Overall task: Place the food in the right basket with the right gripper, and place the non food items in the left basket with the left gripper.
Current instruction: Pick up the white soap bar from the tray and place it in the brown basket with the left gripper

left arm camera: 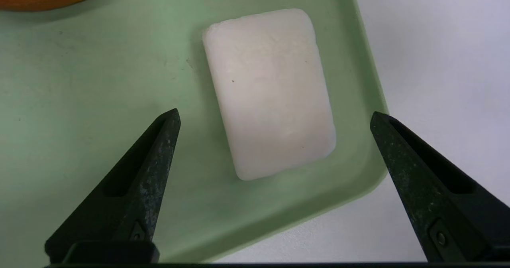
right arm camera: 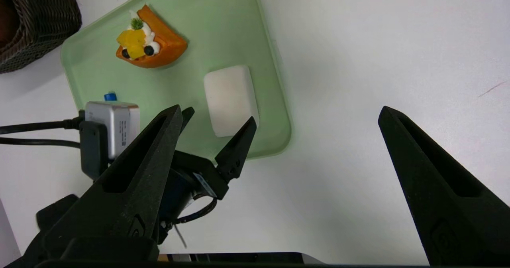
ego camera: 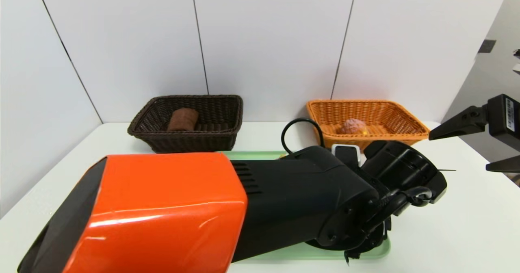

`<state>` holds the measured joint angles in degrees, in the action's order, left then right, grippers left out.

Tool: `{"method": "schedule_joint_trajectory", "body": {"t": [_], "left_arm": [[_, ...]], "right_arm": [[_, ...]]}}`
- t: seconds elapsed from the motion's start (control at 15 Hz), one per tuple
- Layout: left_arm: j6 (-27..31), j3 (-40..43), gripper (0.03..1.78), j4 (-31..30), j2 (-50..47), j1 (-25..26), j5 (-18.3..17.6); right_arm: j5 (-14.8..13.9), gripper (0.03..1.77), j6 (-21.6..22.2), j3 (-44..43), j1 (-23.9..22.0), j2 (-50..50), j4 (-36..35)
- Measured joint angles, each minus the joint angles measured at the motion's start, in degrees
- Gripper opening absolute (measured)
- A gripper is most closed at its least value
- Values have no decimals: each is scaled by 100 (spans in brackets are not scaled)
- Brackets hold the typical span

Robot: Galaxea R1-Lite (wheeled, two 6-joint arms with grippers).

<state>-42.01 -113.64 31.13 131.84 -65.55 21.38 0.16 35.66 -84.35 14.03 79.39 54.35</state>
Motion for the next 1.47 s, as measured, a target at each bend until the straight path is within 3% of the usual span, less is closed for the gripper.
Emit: {"method": "schedule_joint_trajectory", "body": {"t": [1.47], "left_arm": [[318, -2, 169, -190, 455, 119, 282]], "right_arm": [[0, 170, -7, 155, 0, -149, 0]]}}
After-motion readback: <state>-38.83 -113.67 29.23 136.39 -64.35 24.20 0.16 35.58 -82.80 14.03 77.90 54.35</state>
